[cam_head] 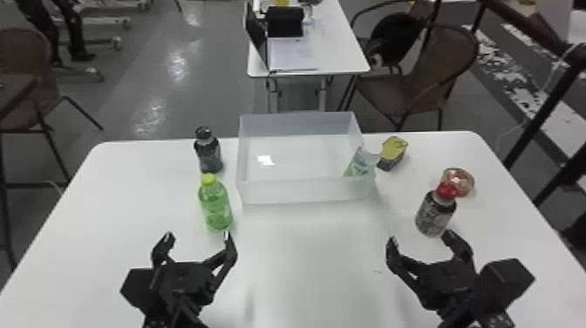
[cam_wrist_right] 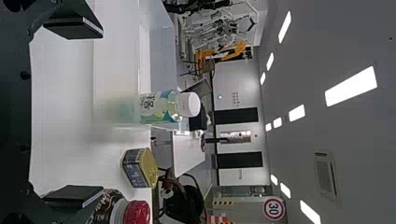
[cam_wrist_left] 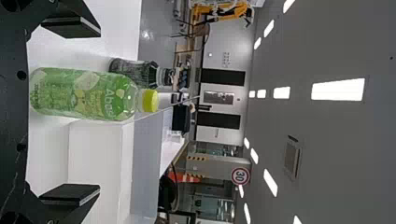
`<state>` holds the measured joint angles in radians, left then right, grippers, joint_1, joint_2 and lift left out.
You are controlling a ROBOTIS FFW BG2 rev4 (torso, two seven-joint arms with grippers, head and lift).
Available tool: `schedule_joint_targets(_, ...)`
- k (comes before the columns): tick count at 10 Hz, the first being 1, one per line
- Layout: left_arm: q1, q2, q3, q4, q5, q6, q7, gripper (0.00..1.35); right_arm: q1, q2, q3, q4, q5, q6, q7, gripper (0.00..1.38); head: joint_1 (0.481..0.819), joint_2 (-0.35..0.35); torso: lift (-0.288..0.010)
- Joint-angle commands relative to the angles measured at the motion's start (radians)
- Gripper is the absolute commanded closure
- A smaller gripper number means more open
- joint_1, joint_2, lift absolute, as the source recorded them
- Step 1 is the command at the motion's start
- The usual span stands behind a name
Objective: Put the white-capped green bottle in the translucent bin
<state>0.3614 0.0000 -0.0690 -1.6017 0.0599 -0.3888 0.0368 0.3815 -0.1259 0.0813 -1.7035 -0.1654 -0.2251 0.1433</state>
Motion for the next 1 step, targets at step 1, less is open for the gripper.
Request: schedule_joint_targets(1, 0.001, -0.003, 0.0, -0.001, 0.001, -0.001, 0.0, 0.13, 0.0, 0.005, 0.0, 0.001, 0.001, 0.001, -0.001, 0.12, 0.695, 0.019, -0.077)
